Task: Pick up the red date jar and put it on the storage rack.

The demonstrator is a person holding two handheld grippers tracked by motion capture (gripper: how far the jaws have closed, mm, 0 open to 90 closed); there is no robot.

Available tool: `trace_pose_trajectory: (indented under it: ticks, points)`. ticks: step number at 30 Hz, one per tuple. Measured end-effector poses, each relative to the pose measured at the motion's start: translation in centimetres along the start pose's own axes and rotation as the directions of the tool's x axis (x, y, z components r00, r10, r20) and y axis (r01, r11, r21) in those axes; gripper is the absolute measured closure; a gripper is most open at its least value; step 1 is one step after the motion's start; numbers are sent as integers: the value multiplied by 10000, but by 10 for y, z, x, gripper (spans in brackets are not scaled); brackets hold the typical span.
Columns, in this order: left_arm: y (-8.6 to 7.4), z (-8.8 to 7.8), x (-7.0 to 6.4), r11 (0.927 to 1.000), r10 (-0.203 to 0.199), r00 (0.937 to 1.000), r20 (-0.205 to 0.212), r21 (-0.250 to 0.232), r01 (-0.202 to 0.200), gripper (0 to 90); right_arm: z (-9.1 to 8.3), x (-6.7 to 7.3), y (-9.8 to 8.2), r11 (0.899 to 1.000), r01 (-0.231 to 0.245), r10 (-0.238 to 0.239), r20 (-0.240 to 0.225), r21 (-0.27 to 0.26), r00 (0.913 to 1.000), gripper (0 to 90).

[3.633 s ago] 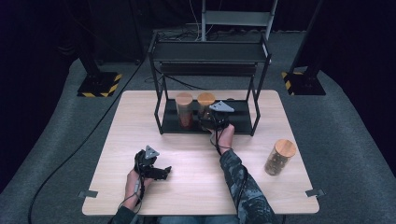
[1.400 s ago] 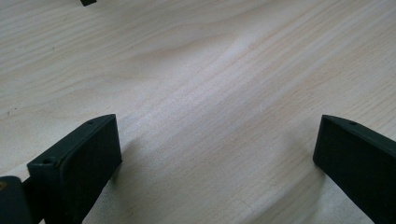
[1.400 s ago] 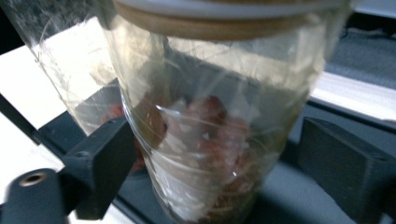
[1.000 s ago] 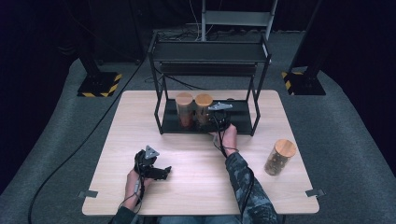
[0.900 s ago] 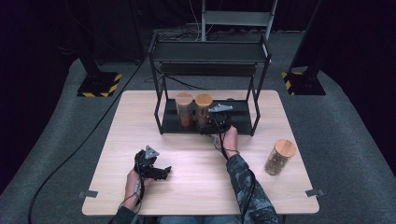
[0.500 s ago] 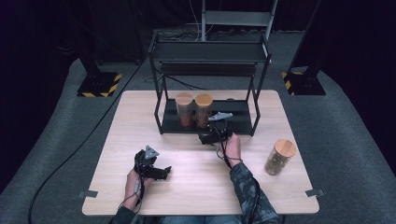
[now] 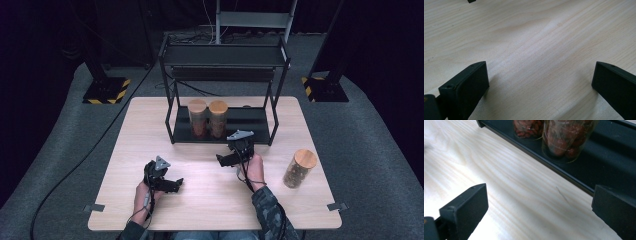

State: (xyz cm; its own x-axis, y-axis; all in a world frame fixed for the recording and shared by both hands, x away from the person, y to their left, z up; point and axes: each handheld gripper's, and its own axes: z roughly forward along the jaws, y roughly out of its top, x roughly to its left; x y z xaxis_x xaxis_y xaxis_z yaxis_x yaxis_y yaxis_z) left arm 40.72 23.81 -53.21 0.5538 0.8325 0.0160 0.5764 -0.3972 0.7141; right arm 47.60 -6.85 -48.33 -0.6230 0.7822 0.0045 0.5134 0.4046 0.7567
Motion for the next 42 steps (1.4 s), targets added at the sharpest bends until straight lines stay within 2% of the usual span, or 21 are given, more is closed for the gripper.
trace_pose_trajectory:
  ticks: [3, 10, 13, 16, 25, 33, 42]
  points:
    - [0, 0, 0, 10000, -1, 10000, -1, 1, 1, 2, -6, 2, -6, 10000, -5, 6, -143, 50, 9999, 0]
    - [0, 0, 0, 10000, -3, 10000, 0, 0, 3, 2, -21, 9, -25, 9999, 93, -91, -149, 113, 9998, 0]
    - [0, 0, 0, 10000, 12, 10000, 0, 3, -12, 2, -28, 13, -36, 9994, 261, -261, 5, 241, 9997, 0]
    - [0, 0, 0, 10000, 4, 10000, 1, 1, -4, 2, -34, 16, -48, 9996, 126, -123, -119, 257, 9999, 0]
    - [0, 0, 0, 10000, -4, 10000, -2, -1, 4, 2, -49, 22, -80, 9984, 104, -105, 16, 556, 9999, 0]
    - [0, 0, 0, 10000, -3, 10000, -3, 2, 3, 2, -70, 18, -99, 9987, -400, 401, -28, 316, 9992, 0]
    - [0, 0, 0, 10000, -6, 10000, -10, 2, 6, 2, -93, 16, -119, 9975, -644, 633, 337, 308, 9974, 0]
